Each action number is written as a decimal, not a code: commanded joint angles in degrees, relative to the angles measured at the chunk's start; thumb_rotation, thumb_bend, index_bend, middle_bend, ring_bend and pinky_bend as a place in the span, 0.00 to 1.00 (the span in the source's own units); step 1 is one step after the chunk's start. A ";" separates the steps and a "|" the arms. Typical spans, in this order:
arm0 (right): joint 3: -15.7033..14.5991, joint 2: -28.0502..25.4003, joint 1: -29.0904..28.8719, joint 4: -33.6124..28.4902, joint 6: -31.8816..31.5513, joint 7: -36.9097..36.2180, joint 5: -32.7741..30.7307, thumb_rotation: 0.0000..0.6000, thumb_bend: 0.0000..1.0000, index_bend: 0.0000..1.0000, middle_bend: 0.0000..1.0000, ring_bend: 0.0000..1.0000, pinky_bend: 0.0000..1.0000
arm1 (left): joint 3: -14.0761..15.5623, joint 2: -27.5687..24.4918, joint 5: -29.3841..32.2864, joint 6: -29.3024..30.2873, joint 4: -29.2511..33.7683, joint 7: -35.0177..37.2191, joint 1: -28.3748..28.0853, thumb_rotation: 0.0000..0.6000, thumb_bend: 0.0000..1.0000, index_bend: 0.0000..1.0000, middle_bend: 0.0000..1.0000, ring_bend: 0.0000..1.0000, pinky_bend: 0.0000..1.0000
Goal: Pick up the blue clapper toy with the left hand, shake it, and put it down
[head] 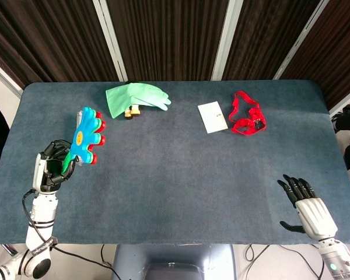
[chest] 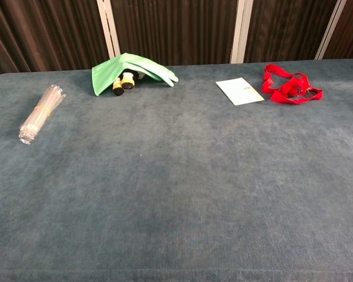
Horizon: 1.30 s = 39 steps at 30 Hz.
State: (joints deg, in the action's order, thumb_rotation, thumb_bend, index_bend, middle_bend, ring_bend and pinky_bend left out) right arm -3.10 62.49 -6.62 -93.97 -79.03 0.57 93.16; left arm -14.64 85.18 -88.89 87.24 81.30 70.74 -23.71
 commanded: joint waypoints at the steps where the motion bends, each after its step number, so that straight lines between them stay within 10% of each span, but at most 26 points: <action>1: 0.01 0.06 -0.01 -0.02 0.04 0.11 -0.07 1.00 0.21 0.00 0.00 0.00 0.00 | 5.75 5.36 -4.24 -1.19 -10.99 -8.72 -0.49 1.00 0.81 1.00 0.97 0.98 1.00; 6: 0.04 0.03 -0.08 -0.02 0.19 -0.04 -0.21 1.00 0.21 0.00 0.00 0.00 0.00 | 12.64 12.86 -8.80 -4.26 -24.13 -14.45 -1.56 1.00 0.82 1.00 0.97 0.98 1.00; 11: 0.09 -0.47 0.02 -0.13 -0.33 -0.85 0.02 1.00 0.21 0.00 0.00 0.00 0.00 | 11.48 14.49 -9.46 -1.37 -27.57 -12.81 -3.25 1.00 0.83 1.00 0.97 0.98 1.00; 23: -0.01 -0.74 0.31 -0.22 -1.09 -1.09 0.54 1.00 0.21 0.00 0.00 0.00 0.00 | -2.10 -2.88 1.45 2.37 2.58 5.16 -3.58 1.00 0.82 1.00 0.98 0.98 1.00; 29: -0.06 -0.28 0.05 -0.03 -0.21 -0.46 0.17 1.00 0.21 0.00 0.00 0.00 0.00 | 4.30 -0.74 -0.54 -2.88 -2.74 0.83 -3.46 1.00 0.82 1.00 0.98 0.98 1.00; 36: -0.04 -0.21 -0.03 -0.10 -0.05 -0.43 0.10 1.00 0.21 0.00 0.00 0.00 0.00 | 14.39 13.32 -6.28 -9.45 -25.81 -12.96 -4.68 1.00 0.83 1.00 0.98 0.98 1.00; 39: -0.07 -0.43 0.01 -0.12 -0.25 -0.78 0.24 1.00 0.21 0.00 0.00 0.00 0.00 | 13.85 15.24 -5.72 -10.26 -28.27 -9.75 -5.69 1.00 0.83 1.00 0.98 0.98 1.00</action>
State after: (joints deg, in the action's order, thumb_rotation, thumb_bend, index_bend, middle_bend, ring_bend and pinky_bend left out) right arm -3.16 62.09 -6.62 -94.07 -79.26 -0.18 93.37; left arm -3.94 94.89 -92.93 80.16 59.68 63.16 -28.21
